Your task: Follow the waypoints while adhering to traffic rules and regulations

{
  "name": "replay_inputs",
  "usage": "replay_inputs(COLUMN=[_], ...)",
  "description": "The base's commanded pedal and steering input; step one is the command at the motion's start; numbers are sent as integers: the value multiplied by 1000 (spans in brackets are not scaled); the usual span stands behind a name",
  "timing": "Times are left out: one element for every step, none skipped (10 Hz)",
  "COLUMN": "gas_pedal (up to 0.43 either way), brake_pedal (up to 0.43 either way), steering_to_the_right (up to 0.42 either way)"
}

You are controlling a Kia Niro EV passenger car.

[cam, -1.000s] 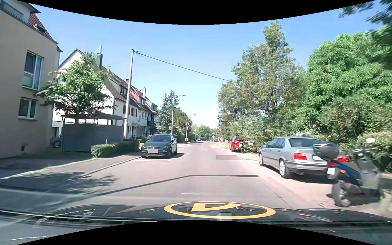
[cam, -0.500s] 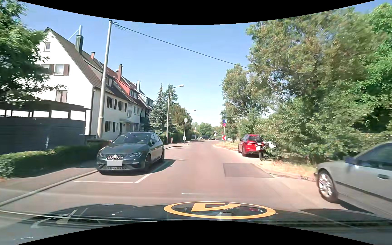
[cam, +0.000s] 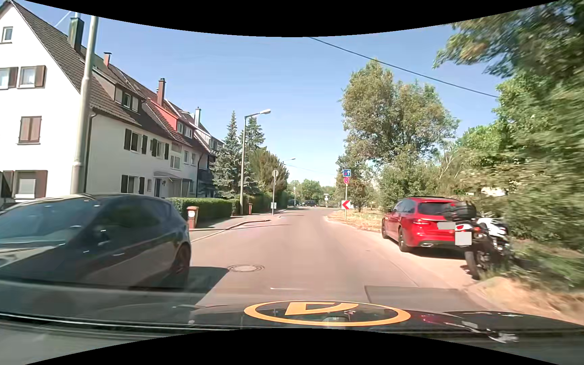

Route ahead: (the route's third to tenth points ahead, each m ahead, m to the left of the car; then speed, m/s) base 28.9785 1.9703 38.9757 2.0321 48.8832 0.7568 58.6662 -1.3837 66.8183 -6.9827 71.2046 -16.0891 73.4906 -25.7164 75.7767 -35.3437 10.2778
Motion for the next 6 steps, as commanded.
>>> replay_inputs(gas_pedal=[98, 87, 87, 87, 87, 87], brake_pedal=[0, 0, 0, 0, 0, 0], steering_to_the_right=[-16, -16, -17, -17, -16, -12])
